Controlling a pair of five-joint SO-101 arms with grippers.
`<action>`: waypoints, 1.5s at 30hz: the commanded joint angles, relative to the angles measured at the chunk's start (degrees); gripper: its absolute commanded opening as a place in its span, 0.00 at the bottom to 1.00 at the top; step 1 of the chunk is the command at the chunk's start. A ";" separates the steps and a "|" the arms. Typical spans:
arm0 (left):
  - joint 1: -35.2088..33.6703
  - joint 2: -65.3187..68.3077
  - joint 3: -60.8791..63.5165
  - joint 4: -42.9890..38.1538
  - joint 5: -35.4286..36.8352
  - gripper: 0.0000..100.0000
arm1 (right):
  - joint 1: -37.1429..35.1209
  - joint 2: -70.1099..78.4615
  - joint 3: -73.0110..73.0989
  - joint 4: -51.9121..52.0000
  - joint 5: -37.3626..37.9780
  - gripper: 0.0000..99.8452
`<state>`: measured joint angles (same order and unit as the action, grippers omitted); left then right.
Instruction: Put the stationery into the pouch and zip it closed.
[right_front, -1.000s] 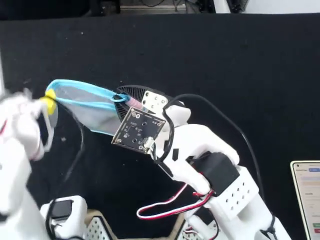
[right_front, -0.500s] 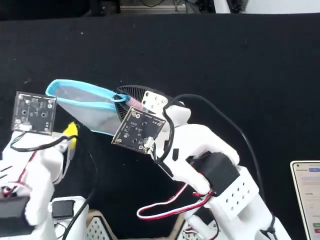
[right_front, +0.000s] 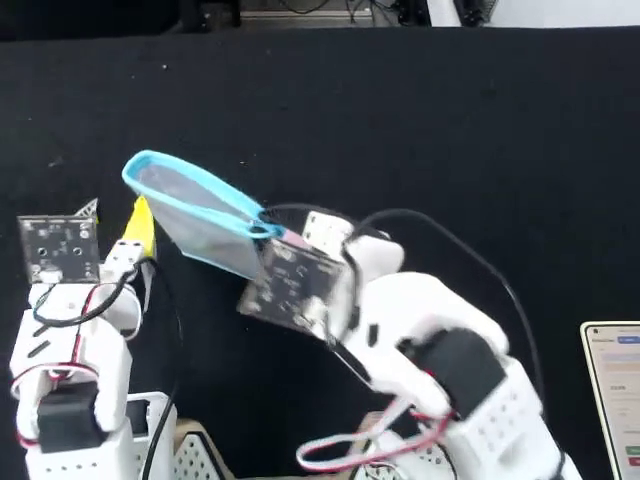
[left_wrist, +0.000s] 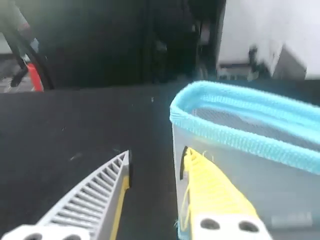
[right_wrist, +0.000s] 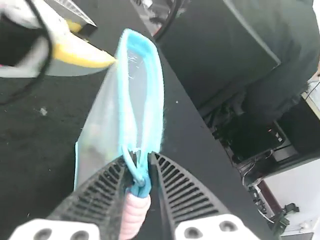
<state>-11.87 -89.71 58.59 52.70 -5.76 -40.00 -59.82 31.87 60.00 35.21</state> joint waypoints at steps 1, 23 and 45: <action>0.04 0.53 2.59 -9.85 4.92 0.18 | -1.05 -5.67 -1.54 3.43 0.44 0.01; 6.37 0.35 -13.58 17.76 7.21 0.19 | -3.34 -5.67 2.68 -5.80 0.00 0.01; 36.35 -13.80 -5.05 27.43 6.15 0.24 | -2.46 -5.67 7.08 -5.98 0.35 0.01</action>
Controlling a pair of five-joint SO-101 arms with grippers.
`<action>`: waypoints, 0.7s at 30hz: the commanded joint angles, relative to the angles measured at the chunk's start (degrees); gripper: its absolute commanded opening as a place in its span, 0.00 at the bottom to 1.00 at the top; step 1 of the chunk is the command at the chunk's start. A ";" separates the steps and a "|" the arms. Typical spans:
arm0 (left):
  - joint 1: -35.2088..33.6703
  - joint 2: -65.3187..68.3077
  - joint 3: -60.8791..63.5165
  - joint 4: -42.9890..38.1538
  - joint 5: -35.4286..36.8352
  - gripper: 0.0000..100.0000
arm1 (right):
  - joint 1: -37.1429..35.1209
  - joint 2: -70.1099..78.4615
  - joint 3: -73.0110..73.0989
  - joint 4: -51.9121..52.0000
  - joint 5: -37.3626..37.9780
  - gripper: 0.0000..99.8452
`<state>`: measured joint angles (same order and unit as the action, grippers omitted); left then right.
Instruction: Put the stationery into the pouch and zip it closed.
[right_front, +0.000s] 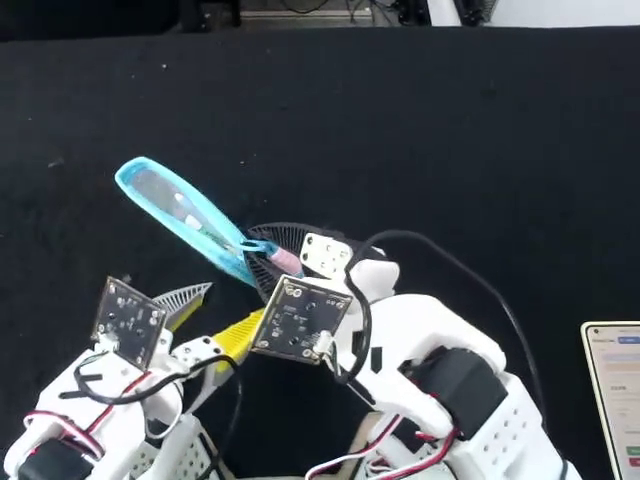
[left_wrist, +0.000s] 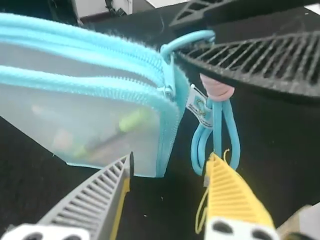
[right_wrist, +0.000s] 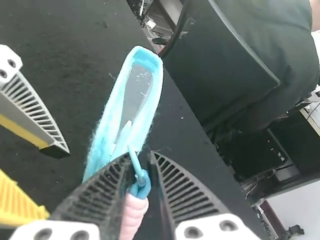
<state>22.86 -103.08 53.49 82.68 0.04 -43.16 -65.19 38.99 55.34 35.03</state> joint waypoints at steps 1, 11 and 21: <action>1.45 -0.44 1.01 -4.13 0.26 0.24 | 0.70 -0.31 -0.13 -1.32 0.53 0.01; -16.40 -0.88 9.89 -16.62 -0.09 0.24 | 0.70 -0.40 -0.84 -1.23 0.26 0.01; -19.74 -0.88 2.51 -9.85 -12.04 0.24 | 0.53 -0.31 -0.75 -5.63 -7.12 0.01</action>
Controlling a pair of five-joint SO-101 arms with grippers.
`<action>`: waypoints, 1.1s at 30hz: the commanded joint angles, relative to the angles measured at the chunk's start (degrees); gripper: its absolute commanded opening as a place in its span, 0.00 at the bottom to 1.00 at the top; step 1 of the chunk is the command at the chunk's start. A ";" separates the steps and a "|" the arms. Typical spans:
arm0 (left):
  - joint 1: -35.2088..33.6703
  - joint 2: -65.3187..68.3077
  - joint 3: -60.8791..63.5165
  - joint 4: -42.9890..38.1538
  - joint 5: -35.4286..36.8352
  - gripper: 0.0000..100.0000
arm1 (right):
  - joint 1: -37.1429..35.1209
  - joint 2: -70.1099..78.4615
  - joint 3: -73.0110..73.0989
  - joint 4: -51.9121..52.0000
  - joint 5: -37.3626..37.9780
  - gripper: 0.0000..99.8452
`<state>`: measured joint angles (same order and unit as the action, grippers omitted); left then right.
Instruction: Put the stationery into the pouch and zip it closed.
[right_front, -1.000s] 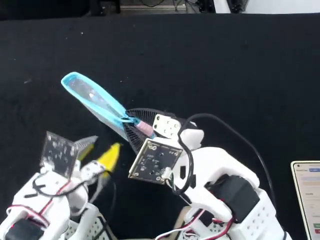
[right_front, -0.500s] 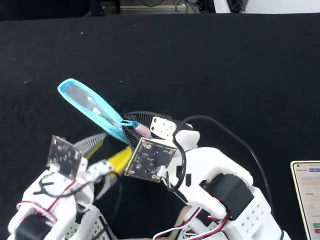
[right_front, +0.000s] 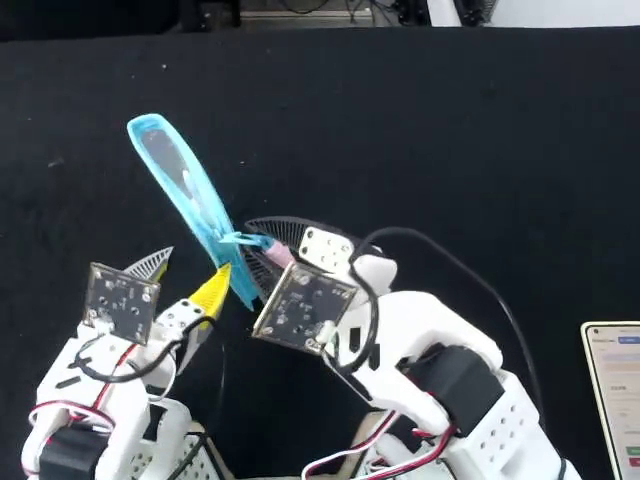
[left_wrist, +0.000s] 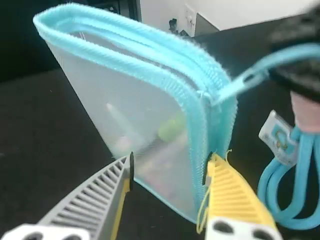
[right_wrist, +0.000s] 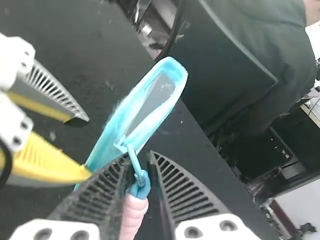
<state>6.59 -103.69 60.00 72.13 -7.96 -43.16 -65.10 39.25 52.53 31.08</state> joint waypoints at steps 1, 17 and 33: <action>-4.62 -0.26 -4.00 0.70 -4.40 0.24 | 0.53 -0.40 -1.01 -2.90 -3.43 0.01; -2.24 -0.26 -16.04 10.99 -2.37 0.24 | 0.44 -0.40 1.19 -3.08 -3.08 0.01; 9.63 -0.18 4.88 -7.21 2.64 0.24 | 0.53 -0.75 0.92 -2.55 -2.99 0.01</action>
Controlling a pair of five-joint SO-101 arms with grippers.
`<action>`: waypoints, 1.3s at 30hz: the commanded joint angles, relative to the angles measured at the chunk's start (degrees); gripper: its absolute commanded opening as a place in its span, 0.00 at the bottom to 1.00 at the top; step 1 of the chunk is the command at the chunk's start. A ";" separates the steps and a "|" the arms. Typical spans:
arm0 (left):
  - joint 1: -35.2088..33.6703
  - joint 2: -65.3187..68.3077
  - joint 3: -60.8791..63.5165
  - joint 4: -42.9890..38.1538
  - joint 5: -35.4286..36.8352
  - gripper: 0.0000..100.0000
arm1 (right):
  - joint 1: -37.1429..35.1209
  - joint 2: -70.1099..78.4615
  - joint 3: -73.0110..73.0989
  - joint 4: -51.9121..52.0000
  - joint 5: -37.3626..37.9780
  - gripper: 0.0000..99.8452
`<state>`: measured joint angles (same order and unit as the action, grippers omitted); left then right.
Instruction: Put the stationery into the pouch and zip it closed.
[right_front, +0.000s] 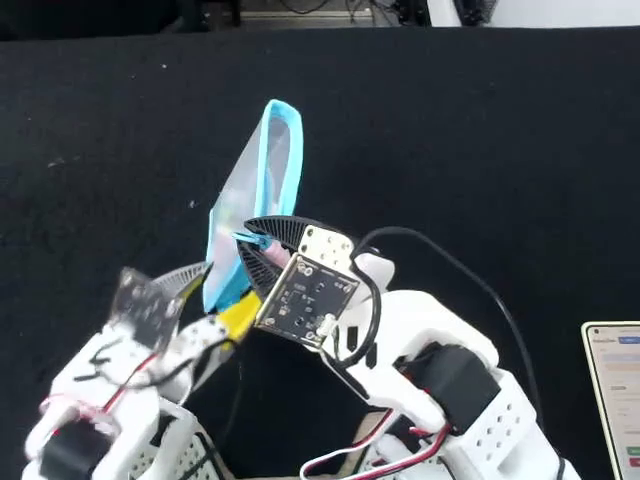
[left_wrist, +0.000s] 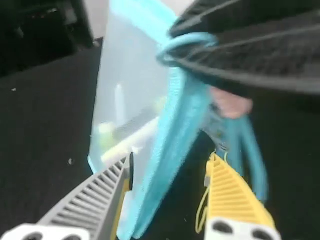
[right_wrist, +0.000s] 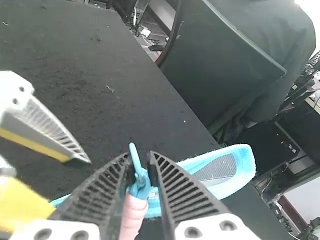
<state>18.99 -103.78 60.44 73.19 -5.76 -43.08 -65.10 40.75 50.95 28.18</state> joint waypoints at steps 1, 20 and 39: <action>-3.21 -0.09 5.49 -9.85 0.44 0.24 | 0.53 -0.75 -0.57 -0.88 -0.09 0.01; -11.38 -0.18 7.43 -12.66 -5.71 0.24 | 0.70 -0.48 -0.31 0.44 3.60 0.01; -6.73 -0.18 7.52 -13.80 -5.89 0.09 | 0.70 -0.48 -0.22 0.62 3.78 0.01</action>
<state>11.78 -103.69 70.55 56.57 -11.12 -42.90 -65.10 40.75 51.38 31.52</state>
